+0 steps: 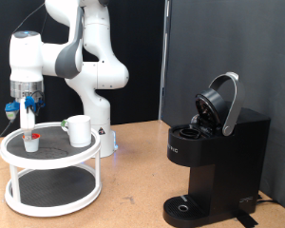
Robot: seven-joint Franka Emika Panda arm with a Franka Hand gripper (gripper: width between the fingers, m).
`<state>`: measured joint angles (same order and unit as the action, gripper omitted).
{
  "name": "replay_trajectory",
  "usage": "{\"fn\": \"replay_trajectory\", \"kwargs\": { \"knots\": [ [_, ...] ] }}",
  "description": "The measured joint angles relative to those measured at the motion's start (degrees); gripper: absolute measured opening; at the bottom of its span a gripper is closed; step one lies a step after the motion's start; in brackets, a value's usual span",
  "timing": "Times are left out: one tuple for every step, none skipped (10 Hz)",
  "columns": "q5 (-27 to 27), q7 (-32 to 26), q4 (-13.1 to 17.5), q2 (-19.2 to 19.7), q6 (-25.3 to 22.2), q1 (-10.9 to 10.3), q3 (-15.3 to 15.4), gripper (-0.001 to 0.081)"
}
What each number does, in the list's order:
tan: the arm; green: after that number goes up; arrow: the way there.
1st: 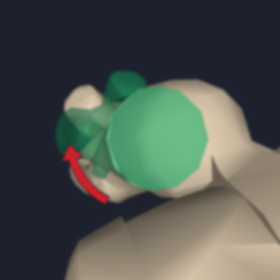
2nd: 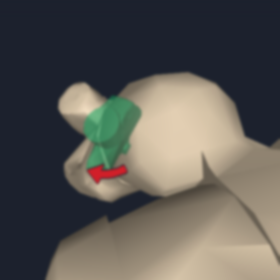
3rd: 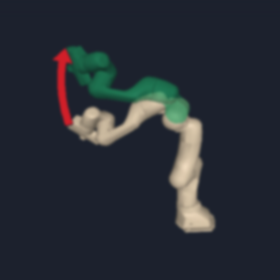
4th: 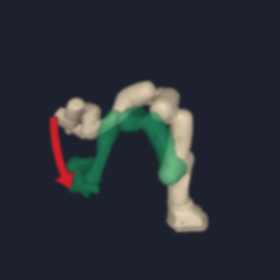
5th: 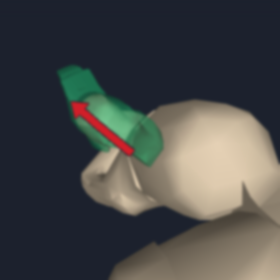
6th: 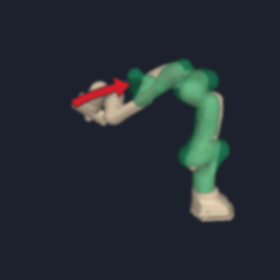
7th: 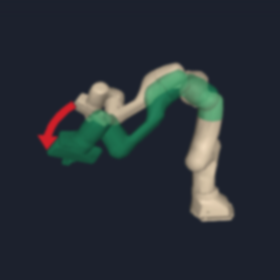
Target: Make a cup of coffee with the keurig machine
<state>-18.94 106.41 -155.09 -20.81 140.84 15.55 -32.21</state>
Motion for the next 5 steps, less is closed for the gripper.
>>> {"fn": "replay_trajectory", "kwargs": {
  "knots": [
    [0.00,0.06,-0.12,0.56,0.66,0.02,0.00,0.0734],
    [0.00,0.13,-0.15,1.19,1.23,0.03,0.00,0.0734],
    [0.00,0.21,-0.16,1.73,1.60,0.03,0.00,0.0734],
    [0.00,0.29,-0.16,2.07,1.79,0.03,0.00,0.0734],
    [0.02,0.40,-0.16,2.44,2.11,0.03,0.00,0.0734]
  ]
}}
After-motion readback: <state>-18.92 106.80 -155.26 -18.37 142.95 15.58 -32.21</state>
